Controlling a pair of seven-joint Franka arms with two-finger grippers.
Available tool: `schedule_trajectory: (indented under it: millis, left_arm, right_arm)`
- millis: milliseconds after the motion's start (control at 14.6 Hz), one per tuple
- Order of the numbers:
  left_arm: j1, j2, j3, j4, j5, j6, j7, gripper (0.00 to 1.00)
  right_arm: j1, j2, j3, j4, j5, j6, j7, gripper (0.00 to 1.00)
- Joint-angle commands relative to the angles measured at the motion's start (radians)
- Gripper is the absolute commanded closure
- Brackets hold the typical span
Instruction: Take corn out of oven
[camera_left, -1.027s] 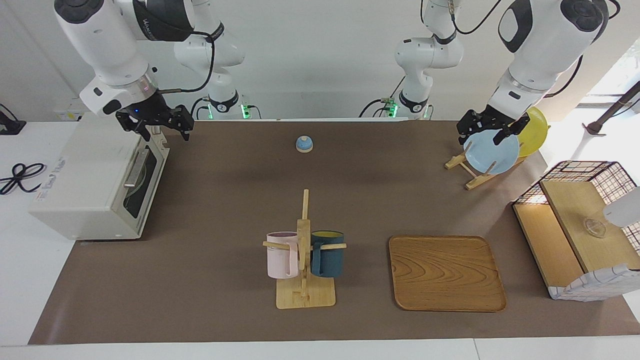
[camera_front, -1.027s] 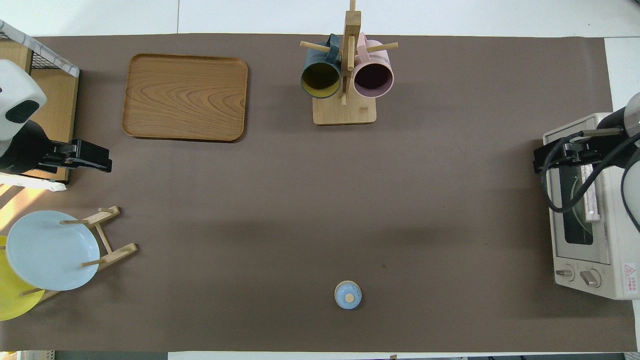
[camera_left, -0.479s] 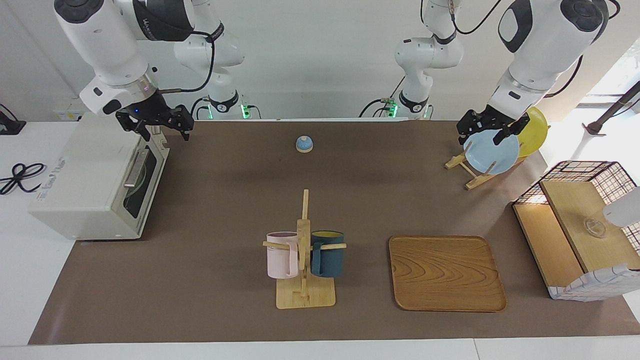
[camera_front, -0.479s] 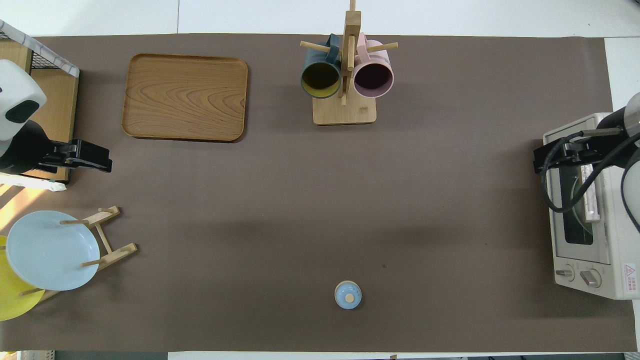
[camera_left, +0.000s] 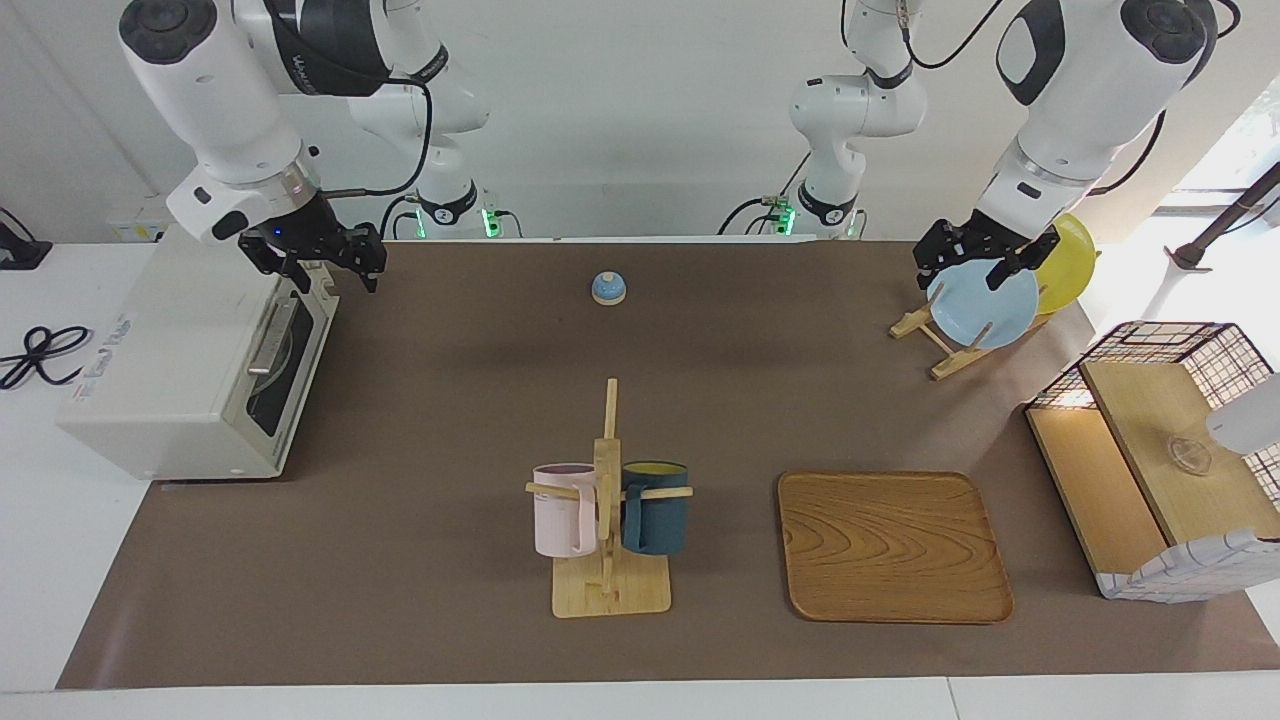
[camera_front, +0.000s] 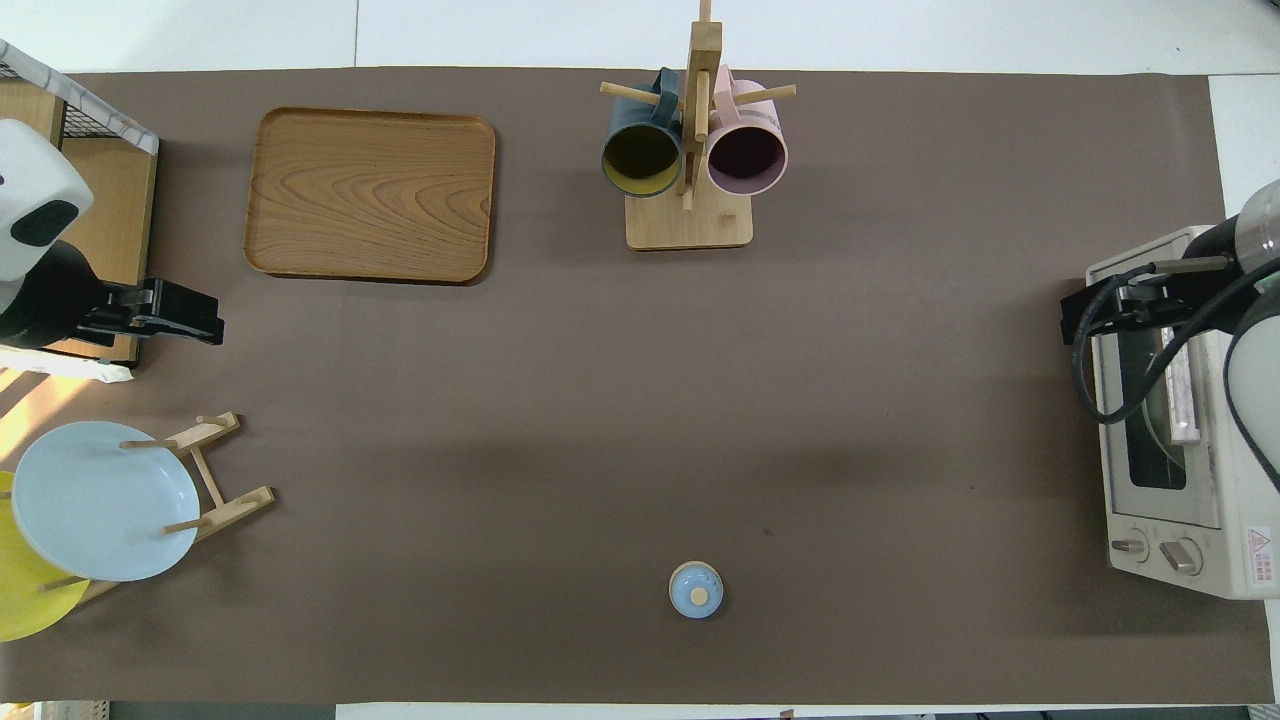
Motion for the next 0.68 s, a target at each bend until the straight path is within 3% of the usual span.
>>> schedule_trajectory:
  millis: [0,342,616]
  left_arm:
    - [0.007,-0.011,-0.007,-0.014,0.02,0.008,0.007,0.0]
    - [0.007,-0.011,-0.007,-0.014,0.02,0.008,0.007,0.0]
    - [0.007,-0.011,-0.007,-0.014,0.02,0.008,0.007,0.0]
  right_arm:
    - [-0.035,-0.069,0.005,-0.124,-0.024,0.075,-0.008,1.0]
    - [-0.109,-0.112,0.003,-0.277,-0.065,0.221,-0.003,1.0]
    - [-0.16,-0.106,0.005,-0.322,-0.151,0.276,-0.005,1.0]
